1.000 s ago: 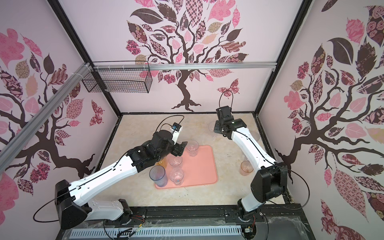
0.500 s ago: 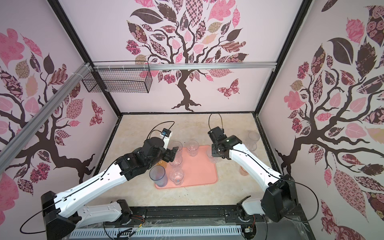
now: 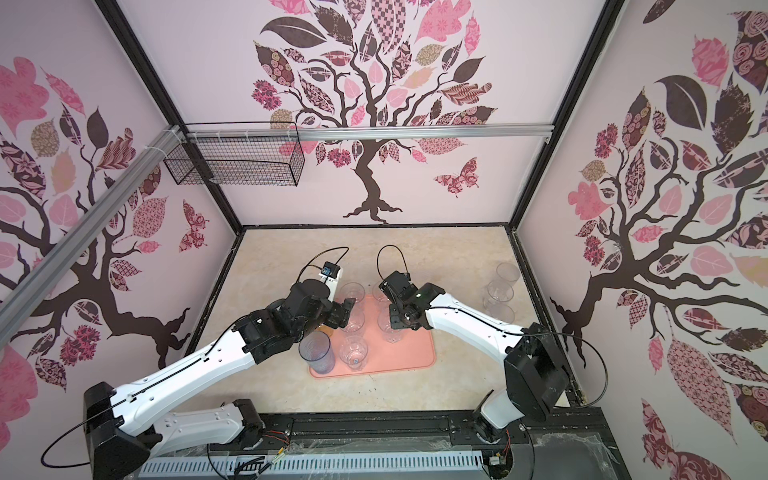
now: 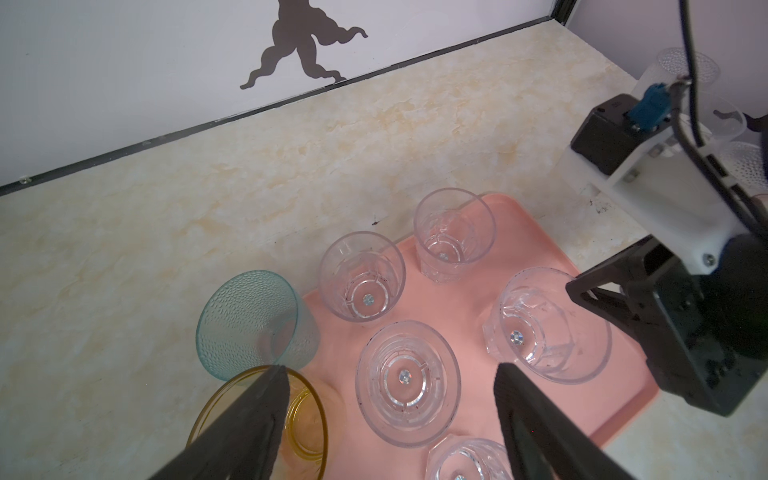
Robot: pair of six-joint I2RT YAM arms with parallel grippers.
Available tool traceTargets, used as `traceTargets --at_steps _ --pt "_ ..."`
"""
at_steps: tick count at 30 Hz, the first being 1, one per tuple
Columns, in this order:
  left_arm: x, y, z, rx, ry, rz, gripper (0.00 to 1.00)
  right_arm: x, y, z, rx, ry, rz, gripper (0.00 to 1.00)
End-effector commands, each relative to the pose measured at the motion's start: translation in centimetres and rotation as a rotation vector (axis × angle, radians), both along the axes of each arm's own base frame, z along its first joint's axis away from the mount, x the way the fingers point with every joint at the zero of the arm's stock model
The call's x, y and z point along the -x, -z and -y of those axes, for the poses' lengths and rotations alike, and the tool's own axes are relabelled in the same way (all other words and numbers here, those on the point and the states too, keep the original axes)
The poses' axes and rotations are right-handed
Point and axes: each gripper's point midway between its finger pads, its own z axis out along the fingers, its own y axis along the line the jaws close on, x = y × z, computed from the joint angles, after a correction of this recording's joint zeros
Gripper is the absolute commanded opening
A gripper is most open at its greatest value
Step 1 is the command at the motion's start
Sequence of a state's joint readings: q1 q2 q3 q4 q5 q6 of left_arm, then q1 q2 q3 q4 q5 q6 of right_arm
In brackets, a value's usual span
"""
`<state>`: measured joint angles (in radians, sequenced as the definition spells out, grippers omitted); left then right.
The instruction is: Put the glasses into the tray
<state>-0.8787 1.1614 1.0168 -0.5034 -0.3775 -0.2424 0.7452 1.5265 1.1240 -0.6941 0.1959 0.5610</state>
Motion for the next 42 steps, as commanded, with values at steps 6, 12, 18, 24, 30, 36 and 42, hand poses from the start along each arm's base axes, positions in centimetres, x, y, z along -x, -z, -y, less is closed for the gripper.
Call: traceTargets --at_steps 6,12,18,24,30,36,42 --pt "0.1 0.9 -0.1 0.000 -0.004 -0.007 0.82 -1.5 1.1 -1.7 -0.006 -0.004 0.003 0.00" --pt "0.2 1.0 -0.2 -0.008 -0.003 -0.006 0.82 -1.7 1.9 -2.1 -0.004 -0.013 -0.012 0.00" --pt "0.2 1.2 -0.2 -0.002 -0.005 -0.007 0.82 -1.8 1.6 -2.1 -0.003 -0.012 -0.001 0.00" --pt "0.0 1.3 0.5 0.002 0.009 -0.011 0.82 -1.9 1.6 -2.2 -0.001 -0.019 -0.003 0.07" --pt "-0.1 1.4 0.6 0.005 0.013 -0.013 0.82 -2.0 0.5 -2.5 -0.019 -0.022 0.001 0.27" --pt "-0.1 1.8 0.8 -0.004 0.021 -0.027 0.82 -1.7 -1.8 -2.7 -0.067 -0.028 0.019 0.40" --pt "0.0 1.1 1.5 -0.004 0.059 -0.028 0.82 -1.5 -5.7 -1.4 -0.065 -0.044 0.069 0.47"
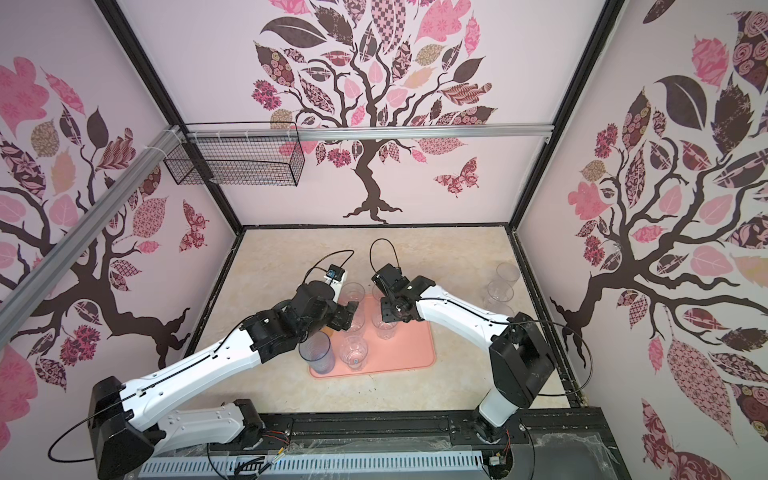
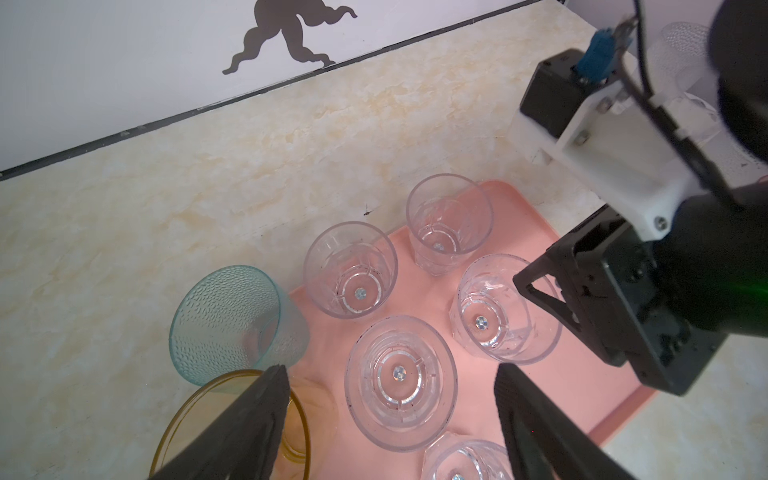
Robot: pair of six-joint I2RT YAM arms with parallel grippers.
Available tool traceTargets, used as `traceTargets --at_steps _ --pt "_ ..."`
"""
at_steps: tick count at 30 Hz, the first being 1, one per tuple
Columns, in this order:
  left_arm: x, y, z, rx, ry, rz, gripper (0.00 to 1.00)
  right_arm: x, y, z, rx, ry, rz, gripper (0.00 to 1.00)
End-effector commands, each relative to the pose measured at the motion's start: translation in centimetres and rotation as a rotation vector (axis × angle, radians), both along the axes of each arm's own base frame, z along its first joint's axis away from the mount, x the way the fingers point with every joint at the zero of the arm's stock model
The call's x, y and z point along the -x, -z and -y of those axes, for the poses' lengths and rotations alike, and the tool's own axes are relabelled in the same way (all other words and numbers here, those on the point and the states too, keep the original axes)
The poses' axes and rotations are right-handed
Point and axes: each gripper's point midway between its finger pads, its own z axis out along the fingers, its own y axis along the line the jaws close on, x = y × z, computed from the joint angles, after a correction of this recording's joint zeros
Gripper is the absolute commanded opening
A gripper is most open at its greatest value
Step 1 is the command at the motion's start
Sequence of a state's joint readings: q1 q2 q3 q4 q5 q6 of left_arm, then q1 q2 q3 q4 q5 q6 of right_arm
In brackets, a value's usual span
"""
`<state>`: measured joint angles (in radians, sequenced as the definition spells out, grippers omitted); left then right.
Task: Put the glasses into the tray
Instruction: 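Open right gripper to release the clear cup on the tray, then move right gripper to a clear cup beside the frosted cup on the table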
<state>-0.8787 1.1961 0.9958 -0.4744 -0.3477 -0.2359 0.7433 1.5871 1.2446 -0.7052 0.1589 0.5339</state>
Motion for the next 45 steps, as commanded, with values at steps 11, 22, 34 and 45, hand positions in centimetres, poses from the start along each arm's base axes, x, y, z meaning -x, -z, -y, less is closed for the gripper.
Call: traceTargets --at_steps 11,22,34,45 --pt "0.4 -1.3 5.2 0.075 0.174 -0.011 0.81 0.1 -6.0 8.2 -0.062 0.154 0.106 0.51" --pt "0.7 0.6 12.8 -0.061 0.413 0.029 0.82 -4.3 -4.9 18.6 -0.012 0.489 0.167 0.53" --pt "0.2 1.1 12.6 -0.134 0.441 0.094 0.84 -7.1 -3.9 28.6 -0.038 0.863 0.233 0.57" --pt "-0.4 1.8 10.8 -0.181 0.415 0.129 0.86 -9.2 -0.5 30.8 0.055 0.932 0.163 0.57"
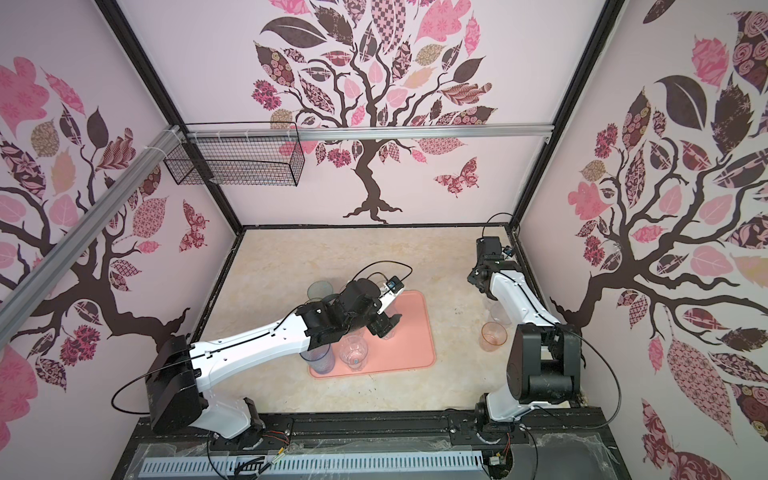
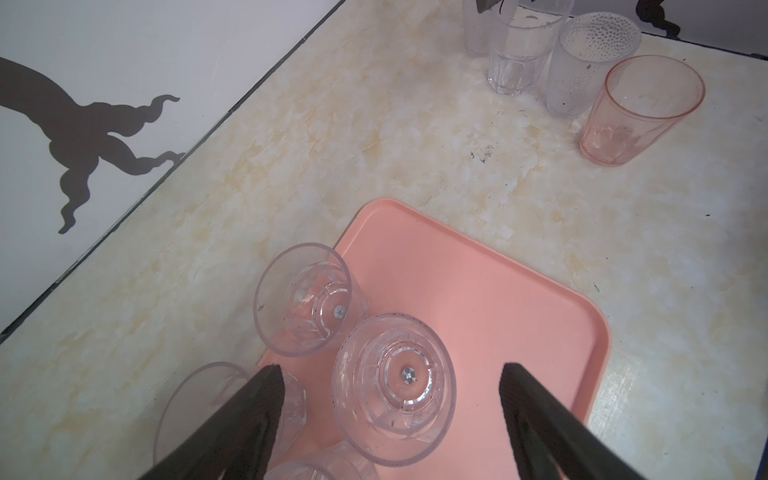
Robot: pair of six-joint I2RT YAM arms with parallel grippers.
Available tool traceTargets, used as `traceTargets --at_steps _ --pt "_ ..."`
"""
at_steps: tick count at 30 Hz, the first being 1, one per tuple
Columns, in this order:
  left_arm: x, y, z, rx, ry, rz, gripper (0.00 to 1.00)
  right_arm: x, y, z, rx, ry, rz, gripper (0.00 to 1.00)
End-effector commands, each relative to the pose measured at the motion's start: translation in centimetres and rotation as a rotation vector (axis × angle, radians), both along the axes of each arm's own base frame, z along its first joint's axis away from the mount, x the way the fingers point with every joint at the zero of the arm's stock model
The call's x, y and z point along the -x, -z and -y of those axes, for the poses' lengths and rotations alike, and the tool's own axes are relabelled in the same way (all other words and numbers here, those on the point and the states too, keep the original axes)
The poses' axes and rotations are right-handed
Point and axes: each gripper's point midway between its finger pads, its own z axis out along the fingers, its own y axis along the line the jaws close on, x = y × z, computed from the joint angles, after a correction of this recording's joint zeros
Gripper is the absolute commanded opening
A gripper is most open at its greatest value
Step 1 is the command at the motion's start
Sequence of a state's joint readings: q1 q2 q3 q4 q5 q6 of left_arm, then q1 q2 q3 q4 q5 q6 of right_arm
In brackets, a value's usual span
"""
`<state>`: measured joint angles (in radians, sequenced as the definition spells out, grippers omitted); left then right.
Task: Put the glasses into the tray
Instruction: 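Move right gripper to a clear cup beside the frosted cup on the table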
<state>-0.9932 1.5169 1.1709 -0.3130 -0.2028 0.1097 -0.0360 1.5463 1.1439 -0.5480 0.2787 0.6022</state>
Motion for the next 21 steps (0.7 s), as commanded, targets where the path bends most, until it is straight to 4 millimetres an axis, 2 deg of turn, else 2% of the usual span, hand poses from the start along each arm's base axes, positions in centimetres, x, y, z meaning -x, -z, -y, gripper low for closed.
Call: traceTargets --at_steps 1,10,21 --pt "-0.5 -0.1 -1.0 -0.010 -0.017 0.043 0.86 -0.7 -0.3 1.2 0.031 0.039 0.014 0.57" --pt "-0.6 -0.1 -1.2 -0.018 -0.024 0.053 0.86 -1.3 3.0 1.9 0.026 0.024 -0.052 0.47" --pt "-0.7 0.2 -1.0 -0.011 -0.028 0.043 0.86 -1.8 3.7 1.0 -0.013 -0.034 -0.081 0.16"
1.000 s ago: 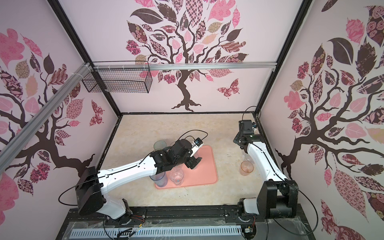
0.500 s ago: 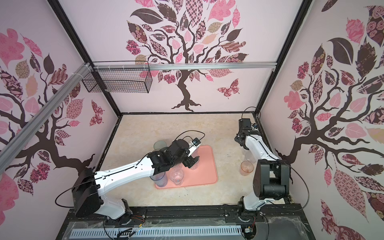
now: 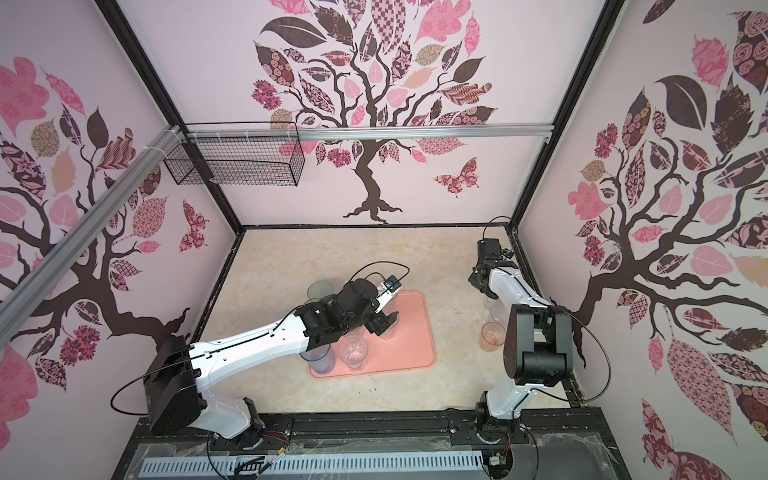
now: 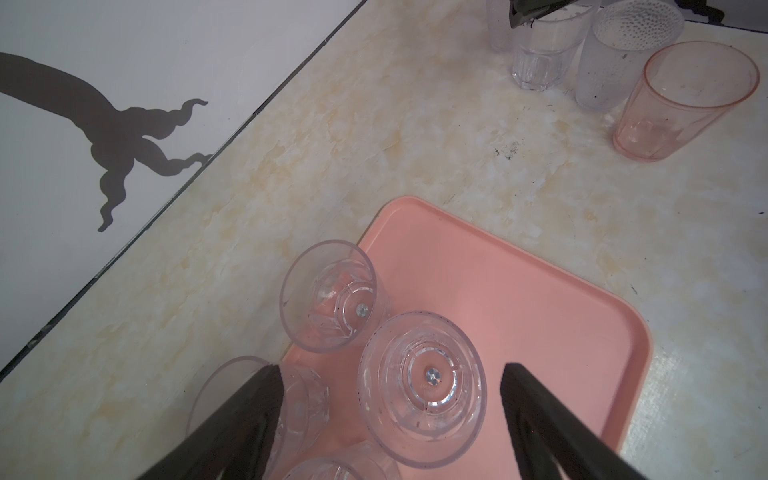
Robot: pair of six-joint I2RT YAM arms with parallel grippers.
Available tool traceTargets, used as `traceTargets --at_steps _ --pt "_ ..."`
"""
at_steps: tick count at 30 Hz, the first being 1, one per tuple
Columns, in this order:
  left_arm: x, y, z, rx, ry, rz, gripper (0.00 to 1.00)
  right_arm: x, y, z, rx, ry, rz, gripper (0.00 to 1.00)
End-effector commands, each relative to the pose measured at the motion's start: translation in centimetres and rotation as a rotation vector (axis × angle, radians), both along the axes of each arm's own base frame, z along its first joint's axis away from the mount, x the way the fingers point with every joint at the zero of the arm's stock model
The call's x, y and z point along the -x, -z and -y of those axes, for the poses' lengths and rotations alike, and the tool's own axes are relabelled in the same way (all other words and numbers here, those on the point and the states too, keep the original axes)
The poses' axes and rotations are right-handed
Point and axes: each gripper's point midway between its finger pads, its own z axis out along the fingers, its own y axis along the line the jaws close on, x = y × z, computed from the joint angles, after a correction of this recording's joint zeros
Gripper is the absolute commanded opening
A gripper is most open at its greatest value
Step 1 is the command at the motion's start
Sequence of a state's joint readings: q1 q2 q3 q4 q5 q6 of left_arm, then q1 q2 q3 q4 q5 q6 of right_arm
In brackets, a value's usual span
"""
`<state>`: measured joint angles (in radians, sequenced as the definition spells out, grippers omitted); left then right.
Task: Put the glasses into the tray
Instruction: 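Move right gripper to a clear cup beside the frosted cup on the table, then grip the clear cup's rim with right gripper and lift it toward the tray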
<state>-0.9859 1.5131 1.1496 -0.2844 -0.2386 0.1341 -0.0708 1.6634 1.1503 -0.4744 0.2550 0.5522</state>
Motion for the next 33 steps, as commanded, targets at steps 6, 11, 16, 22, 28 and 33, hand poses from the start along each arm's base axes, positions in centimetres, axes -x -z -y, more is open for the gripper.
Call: traceTargets --at_steps 6,11,16,22,28,33 --pt "-0.1 0.0 -0.5 0.008 -0.013 0.014 0.86 -0.4 0.3 -1.1 -0.068 -0.042 -0.025 0.06" --pt "-0.3 -0.1 -0.8 0.000 -0.023 0.029 0.86 -0.4 -1.6 -2.9 -0.114 -0.083 0.015 0.02" --pt "-0.5 -0.8 -0.8 0.021 -0.037 0.040 0.86 -0.1 -3.7 -5.1 -0.126 -0.145 0.037 0.00" --pt "-0.5 -1.3 -1.3 0.057 -0.077 0.031 0.86 1.1 -6.3 -8.2 -0.092 -0.240 0.047 0.00" --pt "-0.4 -2.0 -2.2 0.094 -0.125 0.024 0.86 2.7 -8.3 -12.0 -0.096 -0.347 0.050 0.00" --pt "-0.1 -2.9 -3.7 0.107 -0.177 0.028 0.86 5.0 -9.9 -15.4 -0.064 -0.452 0.038 0.00"
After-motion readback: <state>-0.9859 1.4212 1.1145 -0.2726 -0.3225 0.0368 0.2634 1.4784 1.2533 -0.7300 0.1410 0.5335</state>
